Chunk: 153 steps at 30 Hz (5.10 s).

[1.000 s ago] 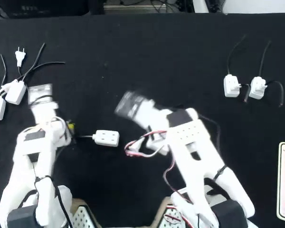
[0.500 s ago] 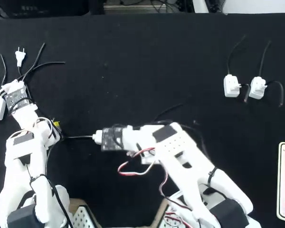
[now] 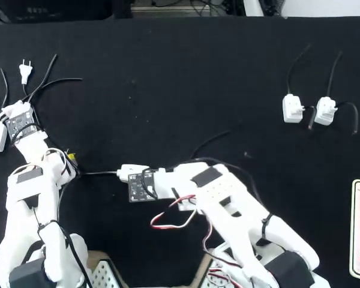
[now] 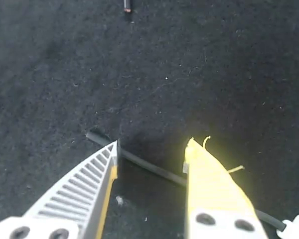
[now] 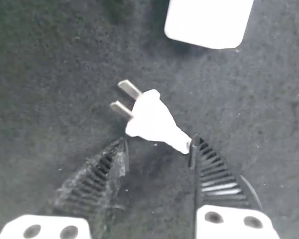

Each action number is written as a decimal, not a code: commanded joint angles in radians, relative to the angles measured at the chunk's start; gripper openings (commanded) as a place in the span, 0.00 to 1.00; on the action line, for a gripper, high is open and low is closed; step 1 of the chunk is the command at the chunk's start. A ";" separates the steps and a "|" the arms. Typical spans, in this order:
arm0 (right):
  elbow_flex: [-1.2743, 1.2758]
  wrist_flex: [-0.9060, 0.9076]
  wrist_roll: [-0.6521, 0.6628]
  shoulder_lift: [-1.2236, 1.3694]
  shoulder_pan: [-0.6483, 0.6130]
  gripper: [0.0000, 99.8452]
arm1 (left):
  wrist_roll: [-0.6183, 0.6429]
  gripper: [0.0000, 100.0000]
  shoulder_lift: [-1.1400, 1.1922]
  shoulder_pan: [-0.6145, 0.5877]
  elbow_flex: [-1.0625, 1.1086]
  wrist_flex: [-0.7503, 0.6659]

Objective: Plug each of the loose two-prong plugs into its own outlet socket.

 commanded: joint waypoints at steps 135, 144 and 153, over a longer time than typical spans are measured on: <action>-0.189 -0.333 -0.924 0.093 -0.276 0.01 | -0.003 0.22 -0.985 0.302 0.355 0.173; -0.168 -0.327 -0.930 0.087 -0.367 0.01 | -0.005 0.22 -1.287 0.367 0.470 0.247; -0.173 -0.304 -0.930 0.081 -0.365 0.01 | -0.115 0.22 -1.270 0.406 0.475 0.252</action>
